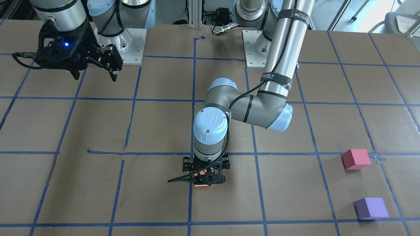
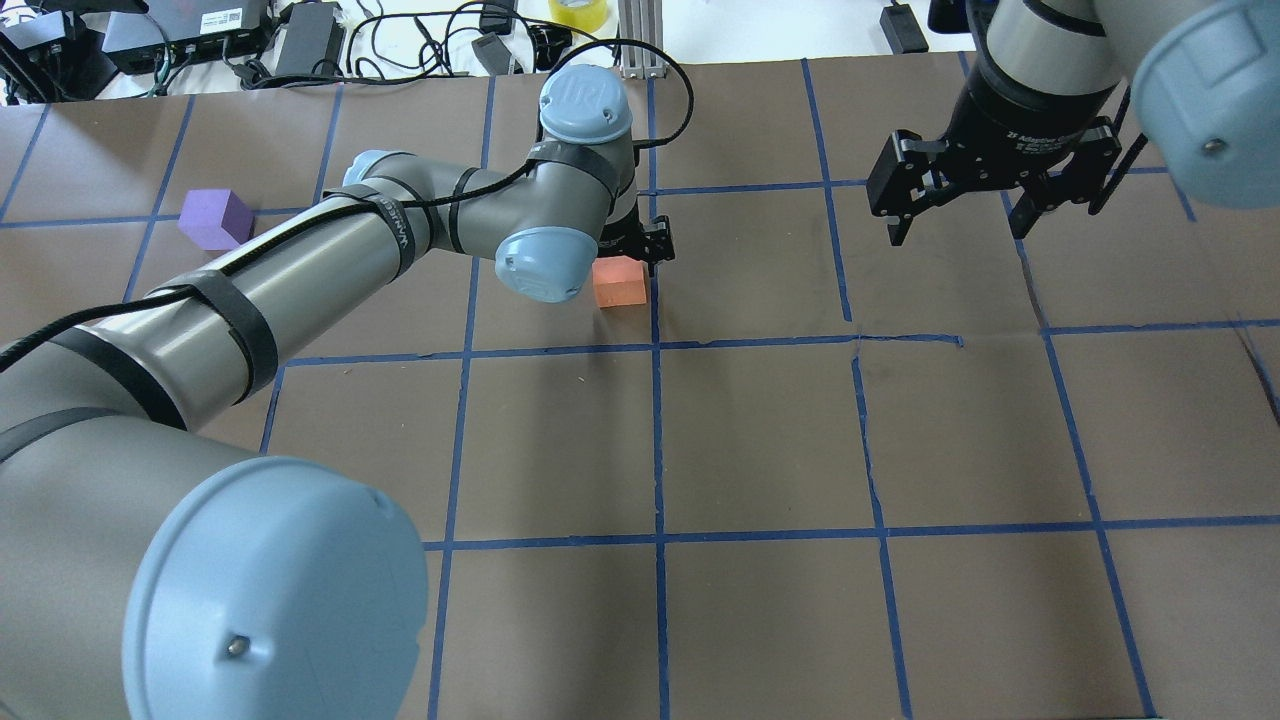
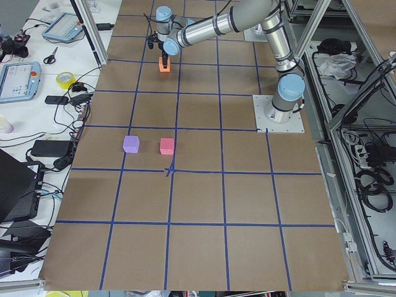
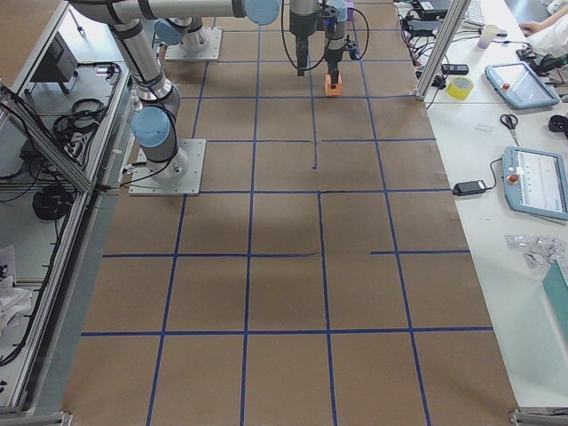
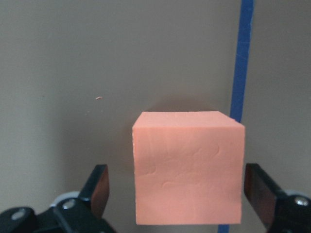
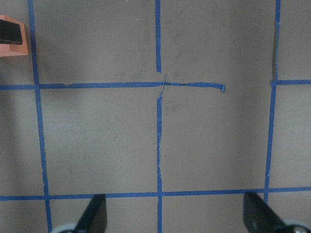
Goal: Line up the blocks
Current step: 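Lower the left gripper onto the orange cube and close it, then carry the orange cube with the left gripper toward the purple cube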
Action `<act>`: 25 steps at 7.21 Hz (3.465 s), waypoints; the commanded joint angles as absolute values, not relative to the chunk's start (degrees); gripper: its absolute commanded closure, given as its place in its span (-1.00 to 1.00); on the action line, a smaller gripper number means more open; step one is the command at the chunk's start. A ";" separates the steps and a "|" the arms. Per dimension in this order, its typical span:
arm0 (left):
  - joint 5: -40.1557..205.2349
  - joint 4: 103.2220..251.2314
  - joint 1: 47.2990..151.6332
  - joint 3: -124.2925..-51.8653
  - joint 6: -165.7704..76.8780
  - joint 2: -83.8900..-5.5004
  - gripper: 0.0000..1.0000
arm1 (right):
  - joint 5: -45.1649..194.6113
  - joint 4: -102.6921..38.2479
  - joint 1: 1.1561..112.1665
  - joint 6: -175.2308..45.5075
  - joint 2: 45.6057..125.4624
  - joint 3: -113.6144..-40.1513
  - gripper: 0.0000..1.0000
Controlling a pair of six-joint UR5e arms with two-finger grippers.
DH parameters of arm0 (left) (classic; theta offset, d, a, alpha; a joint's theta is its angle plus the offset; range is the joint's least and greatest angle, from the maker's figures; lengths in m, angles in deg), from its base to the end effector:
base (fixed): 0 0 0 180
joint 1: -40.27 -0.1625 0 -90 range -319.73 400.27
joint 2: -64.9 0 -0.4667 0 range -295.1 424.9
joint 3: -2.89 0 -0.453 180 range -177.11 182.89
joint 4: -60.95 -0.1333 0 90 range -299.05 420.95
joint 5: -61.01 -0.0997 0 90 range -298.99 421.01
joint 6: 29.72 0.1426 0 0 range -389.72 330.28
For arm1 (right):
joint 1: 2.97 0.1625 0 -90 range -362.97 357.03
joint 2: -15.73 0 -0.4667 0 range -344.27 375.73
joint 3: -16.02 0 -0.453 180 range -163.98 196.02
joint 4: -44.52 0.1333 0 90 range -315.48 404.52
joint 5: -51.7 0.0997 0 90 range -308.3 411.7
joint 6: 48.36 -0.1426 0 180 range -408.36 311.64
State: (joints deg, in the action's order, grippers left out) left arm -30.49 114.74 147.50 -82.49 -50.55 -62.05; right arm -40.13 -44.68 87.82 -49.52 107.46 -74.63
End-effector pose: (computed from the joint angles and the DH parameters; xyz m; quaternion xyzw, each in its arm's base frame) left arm -0.3526 -0.6994 0.1577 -0.0318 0.9988 -0.0363 0.0013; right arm 0.1362 -0.5374 0.4955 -0.0033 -0.9999 0.0027 0.0159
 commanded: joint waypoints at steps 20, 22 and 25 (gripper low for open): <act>-30.75 126.08 106.59 -84.47 -7.53 -50.41 1.00 | -41.73 -44.69 87.73 -47.13 107.13 -74.77 -1.00; -30.93 121.27 100.50 -84.12 4.79 -52.34 1.00 | -41.38 -44.60 87.73 -47.13 107.57 -74.68 -1.00; -30.23 121.06 98.54 -81.58 3.77 -55.77 1.00 | -41.38 -44.51 87.82 -46.96 107.75 -75.20 -1.00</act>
State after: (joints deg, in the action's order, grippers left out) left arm -30.53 121.24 99.09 -82.75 3.84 -54.47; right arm -41.39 -44.52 87.80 -47.03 107.76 -74.95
